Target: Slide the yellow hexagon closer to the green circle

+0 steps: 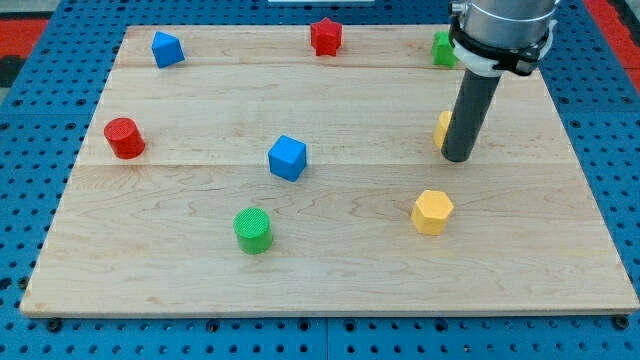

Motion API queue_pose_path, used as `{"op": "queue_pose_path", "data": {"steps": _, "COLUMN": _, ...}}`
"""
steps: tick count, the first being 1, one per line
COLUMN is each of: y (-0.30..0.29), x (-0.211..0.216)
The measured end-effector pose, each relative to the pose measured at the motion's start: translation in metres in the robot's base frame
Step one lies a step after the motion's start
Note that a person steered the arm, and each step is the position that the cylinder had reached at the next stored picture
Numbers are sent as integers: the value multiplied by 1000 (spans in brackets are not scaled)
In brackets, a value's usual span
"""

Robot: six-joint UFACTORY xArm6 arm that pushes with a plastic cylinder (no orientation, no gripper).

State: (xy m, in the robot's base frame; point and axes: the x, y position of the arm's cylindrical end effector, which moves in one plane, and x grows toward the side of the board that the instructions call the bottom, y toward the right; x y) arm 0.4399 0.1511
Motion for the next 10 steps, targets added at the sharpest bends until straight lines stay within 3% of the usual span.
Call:
{"op": "queue_pose_path", "data": {"steps": 2, "y": -30, "x": 23}}
{"op": "queue_pose_path", "data": {"steps": 5, "y": -32, "x": 22}}
{"op": "queue_pose_path", "data": {"steps": 7, "y": -116, "x": 21}}
{"op": "queue_pose_path", "data": {"steps": 8, "y": -35, "x": 20}}
{"op": "queue_pose_path", "data": {"steps": 9, "y": 33, "x": 64}}
{"op": "queue_pose_path", "data": {"steps": 10, "y": -10, "x": 107}}
